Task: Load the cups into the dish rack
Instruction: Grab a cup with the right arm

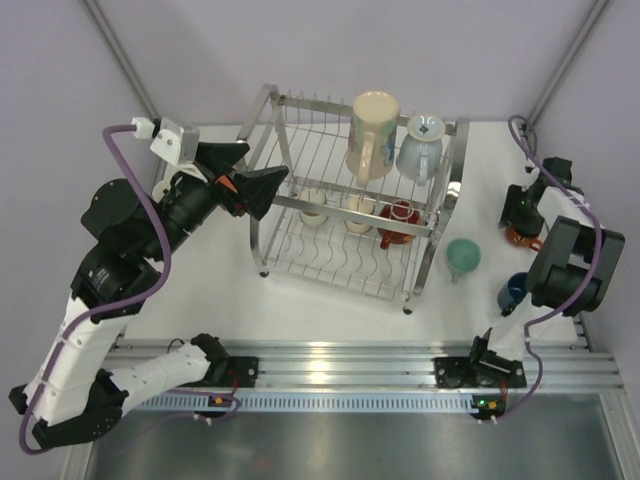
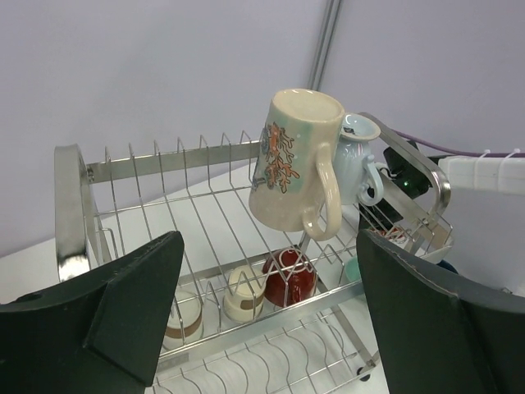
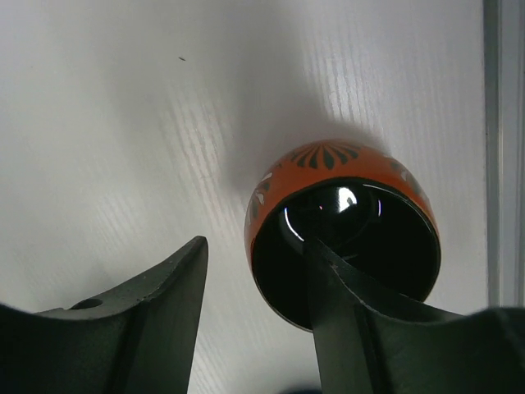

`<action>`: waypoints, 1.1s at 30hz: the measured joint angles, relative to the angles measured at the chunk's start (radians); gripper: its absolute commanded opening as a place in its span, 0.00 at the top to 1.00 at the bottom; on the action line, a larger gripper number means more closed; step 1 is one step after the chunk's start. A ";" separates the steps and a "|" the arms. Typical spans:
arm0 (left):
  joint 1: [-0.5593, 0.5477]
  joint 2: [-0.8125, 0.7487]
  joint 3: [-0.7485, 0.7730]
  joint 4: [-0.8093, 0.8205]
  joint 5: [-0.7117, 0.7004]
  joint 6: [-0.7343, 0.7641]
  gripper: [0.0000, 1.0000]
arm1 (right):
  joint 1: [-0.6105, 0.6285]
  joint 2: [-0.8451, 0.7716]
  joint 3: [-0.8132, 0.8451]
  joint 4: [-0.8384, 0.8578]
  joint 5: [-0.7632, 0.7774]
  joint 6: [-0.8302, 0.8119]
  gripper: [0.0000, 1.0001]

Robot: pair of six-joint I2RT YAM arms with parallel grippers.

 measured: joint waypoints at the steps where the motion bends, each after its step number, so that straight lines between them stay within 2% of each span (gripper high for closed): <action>1: 0.000 0.000 -0.001 0.003 0.000 0.000 0.08 | 0.000 0.011 0.000 -0.002 -0.001 0.000 0.51; 7: 0.000 0.000 -0.024 0.029 -0.003 0.000 0.11 | 0.003 0.047 0.002 -0.004 -0.002 0.004 0.64; 10: 0.000 0.001 -0.028 0.028 0.000 0.000 0.10 | 0.006 0.050 0.008 -0.005 -0.001 0.011 0.76; 11: 0.000 0.002 -0.028 0.028 0.002 0.000 0.08 | 0.007 0.050 0.011 -0.006 -0.001 0.013 0.85; 14: 0.000 0.009 -0.028 0.027 0.005 -0.006 0.06 | 0.007 0.050 0.015 -0.011 0.000 0.023 1.00; 19: 0.000 0.025 -0.027 0.023 0.032 -0.040 0.04 | 0.010 0.049 0.030 -0.020 0.011 0.043 1.00; 25: 0.000 0.048 -0.024 0.006 0.061 -0.084 0.05 | 0.011 -0.009 0.119 -0.099 0.040 0.146 1.00; 33: 0.000 0.048 0.011 0.003 0.196 -0.112 0.10 | 0.011 -0.294 0.378 -0.153 -0.035 0.284 1.00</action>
